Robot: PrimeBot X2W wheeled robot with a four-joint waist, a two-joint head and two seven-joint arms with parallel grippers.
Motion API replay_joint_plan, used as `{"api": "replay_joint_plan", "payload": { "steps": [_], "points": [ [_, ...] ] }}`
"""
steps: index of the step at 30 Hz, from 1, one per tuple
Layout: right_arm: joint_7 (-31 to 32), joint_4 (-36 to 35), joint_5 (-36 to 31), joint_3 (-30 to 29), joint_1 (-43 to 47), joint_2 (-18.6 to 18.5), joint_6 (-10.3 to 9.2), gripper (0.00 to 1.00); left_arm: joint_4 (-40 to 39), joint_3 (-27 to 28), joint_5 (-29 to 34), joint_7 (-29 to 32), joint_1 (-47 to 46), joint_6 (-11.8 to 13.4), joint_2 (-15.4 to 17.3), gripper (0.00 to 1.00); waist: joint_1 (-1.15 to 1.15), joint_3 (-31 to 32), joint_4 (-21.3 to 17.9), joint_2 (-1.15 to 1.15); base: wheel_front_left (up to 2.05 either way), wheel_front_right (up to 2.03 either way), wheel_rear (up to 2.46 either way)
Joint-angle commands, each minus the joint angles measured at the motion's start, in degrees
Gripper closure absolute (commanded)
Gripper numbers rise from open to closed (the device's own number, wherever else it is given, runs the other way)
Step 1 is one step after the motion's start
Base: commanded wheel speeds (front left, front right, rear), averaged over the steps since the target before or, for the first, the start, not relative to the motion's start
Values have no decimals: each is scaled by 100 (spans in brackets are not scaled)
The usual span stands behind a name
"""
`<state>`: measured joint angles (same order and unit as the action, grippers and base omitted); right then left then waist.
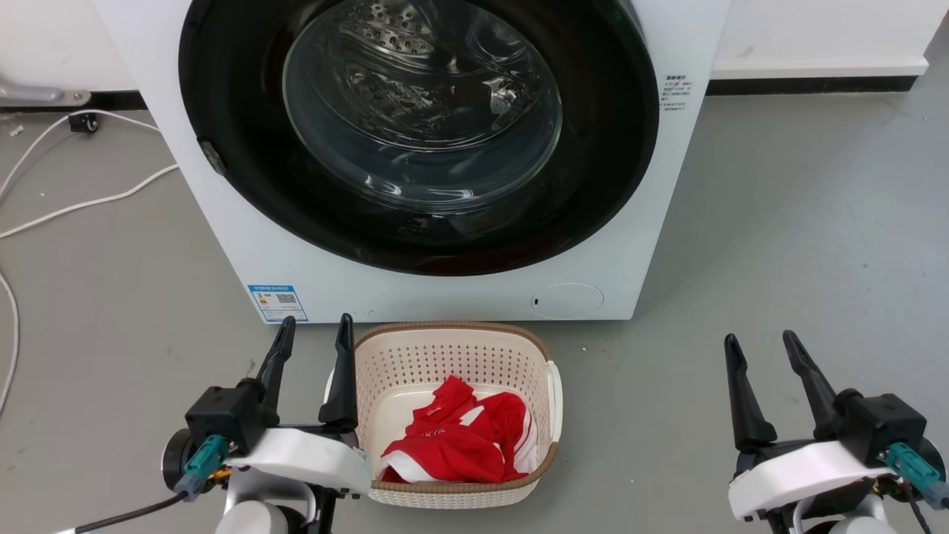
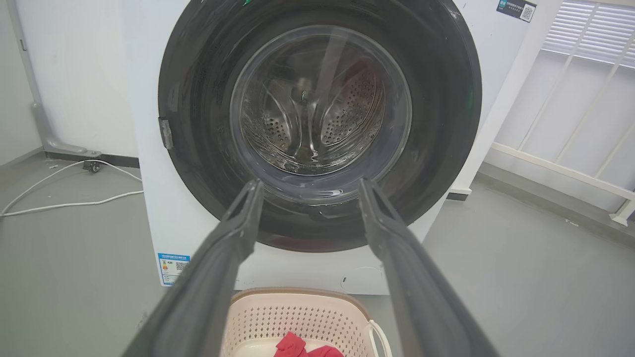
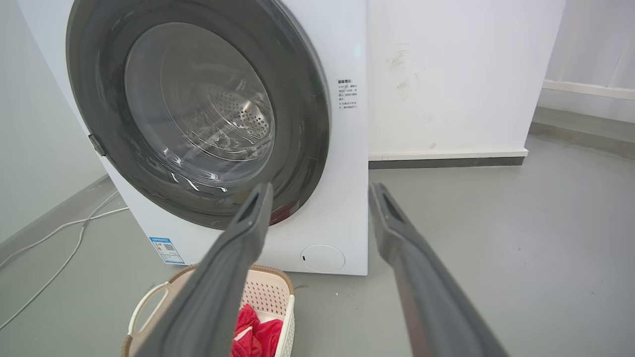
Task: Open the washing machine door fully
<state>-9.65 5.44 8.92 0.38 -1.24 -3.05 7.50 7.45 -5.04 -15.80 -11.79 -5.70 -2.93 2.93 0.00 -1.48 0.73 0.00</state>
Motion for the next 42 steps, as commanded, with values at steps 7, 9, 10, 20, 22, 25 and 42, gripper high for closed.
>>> {"api": "replay_joint_plan", "payload": {
  "steps": [7,9,10,20,22,25,42],
  "points": [
    [-95,-82,-465,4,38,19,-2,0,-77,-2,508,-126,73,81,-1,0,0,-2,12,0,0,0,0],
    [-97,-89,-509,6,45,20,-2,0,-79,0,557,-141,86,91,-2,0,0,-3,14,0,0,0,0],
    [-104,-97,-561,7,50,20,-2,0,-82,0,607,-156,97,89,-2,0,0,-6,17,0,0,0,0],
    [-174,-130,-925,7,68,24,-2,0,-90,-39,1035,-258,122,108,-5,0,0,-44,38,0,0,0,0],
    [-190,-127,-984,1,72,25,-2,0,-90,-46,1115,-281,121,111,-6,0,0,-50,40,0,0,0,0],
    [-222,-118,-1050,-2,80,26,-2,0,-94,-56,1233,-315,124,115,-6,0,0,-54,42,0,0,0,0],
    [-332,16,-801,-39,68,27,-3,0,-31,-22,1289,-342,128,118,-8,0,0,-54,41,0,0,0,0]
  ]
}}
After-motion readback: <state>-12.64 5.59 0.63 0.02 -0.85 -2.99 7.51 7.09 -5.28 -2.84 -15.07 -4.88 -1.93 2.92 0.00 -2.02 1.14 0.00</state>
